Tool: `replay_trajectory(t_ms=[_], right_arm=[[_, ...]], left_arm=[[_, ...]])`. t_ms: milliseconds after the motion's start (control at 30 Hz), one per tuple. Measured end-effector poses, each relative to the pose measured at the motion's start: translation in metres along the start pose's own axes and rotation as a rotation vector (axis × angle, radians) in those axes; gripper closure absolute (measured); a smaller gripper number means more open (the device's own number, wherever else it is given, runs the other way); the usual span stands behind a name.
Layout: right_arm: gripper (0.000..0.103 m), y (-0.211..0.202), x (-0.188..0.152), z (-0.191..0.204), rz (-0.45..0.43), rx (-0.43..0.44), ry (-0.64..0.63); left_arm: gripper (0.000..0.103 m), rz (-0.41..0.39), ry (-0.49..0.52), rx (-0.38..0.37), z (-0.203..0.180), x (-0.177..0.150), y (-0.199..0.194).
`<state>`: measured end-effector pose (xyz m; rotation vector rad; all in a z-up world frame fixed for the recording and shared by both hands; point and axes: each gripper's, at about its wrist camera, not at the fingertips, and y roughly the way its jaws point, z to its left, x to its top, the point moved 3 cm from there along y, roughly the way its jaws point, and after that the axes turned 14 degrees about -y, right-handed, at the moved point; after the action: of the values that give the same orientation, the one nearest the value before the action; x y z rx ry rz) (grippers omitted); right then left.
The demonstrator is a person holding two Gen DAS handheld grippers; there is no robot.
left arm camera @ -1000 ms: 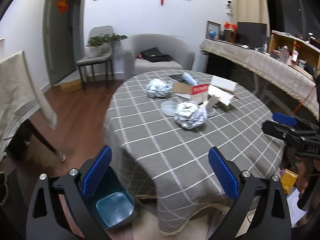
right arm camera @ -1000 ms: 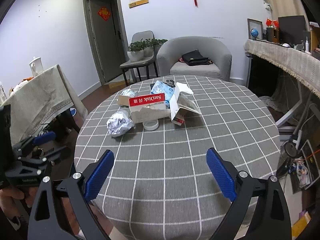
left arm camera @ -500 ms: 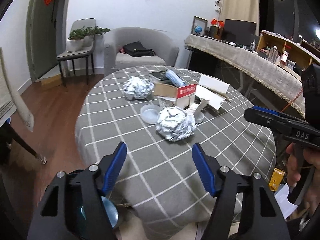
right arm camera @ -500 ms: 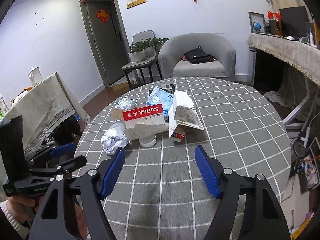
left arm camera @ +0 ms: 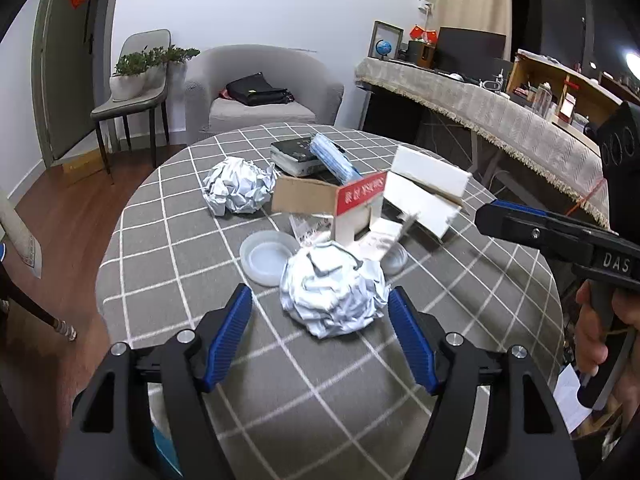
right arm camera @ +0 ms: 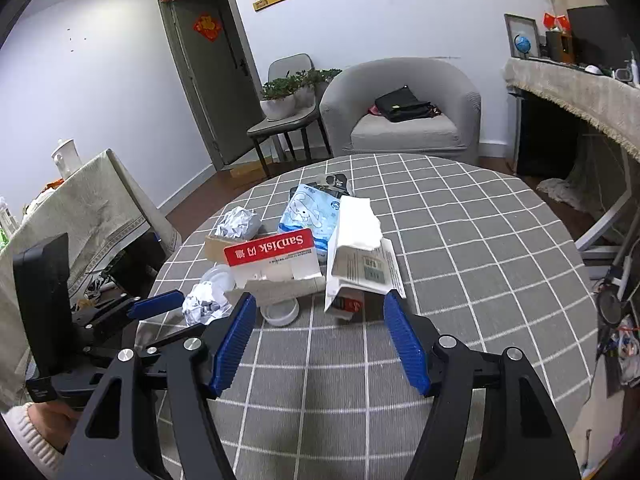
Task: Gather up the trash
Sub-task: 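Close the left tool on the foil ball while the right tool reaches the white paper, then carry the foil ball with the left tool over the teal bin while the right tool grips white paper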
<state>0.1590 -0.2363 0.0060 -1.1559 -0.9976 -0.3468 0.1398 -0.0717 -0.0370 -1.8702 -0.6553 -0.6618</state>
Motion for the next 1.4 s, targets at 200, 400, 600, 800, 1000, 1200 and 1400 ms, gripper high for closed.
replay_trajectory(t_ms=[200, 400, 600, 800, 1000, 1200, 1400], right_arm=[[0.036, 0.012, 0.010, 0.000, 0.004, 0.013, 0.004], [0.044, 0.022, 0.012, -0.009, 0.014, 0.012, 0.044], [0.048, 0.029, 0.019, -0.010, 0.007, -0.002, 0.047], [0.056, 0.040, 0.025, -0.014, 0.003, -0.028, 0.074], [0.072, 0.052, 0.031, -0.018, 0.005, -0.068, 0.101], [0.099, 0.058, 0.038, -0.018, 0.006, -0.104, 0.100], [0.101, 0.042, 0.051, -0.006, -0.040, -0.165, 0.050]], left_arm=[[0.029, 0.003, 0.014, -0.030, -0.004, 0.006, 0.010], [0.047, 0.017, 0.031, -0.065, -0.008, 0.010, 0.013], [0.049, 0.032, 0.034, -0.102, -0.004, 0.010, 0.012], [0.049, 0.047, 0.020, -0.132, 0.003, 0.013, 0.009], [0.049, 0.042, 0.029, -0.165, 0.010, 0.014, 0.001], [0.049, 0.035, 0.007, -0.174, 0.023, 0.018, -0.008], [0.049, 0.007, -0.013, -0.155, 0.039, 0.020, -0.024]])
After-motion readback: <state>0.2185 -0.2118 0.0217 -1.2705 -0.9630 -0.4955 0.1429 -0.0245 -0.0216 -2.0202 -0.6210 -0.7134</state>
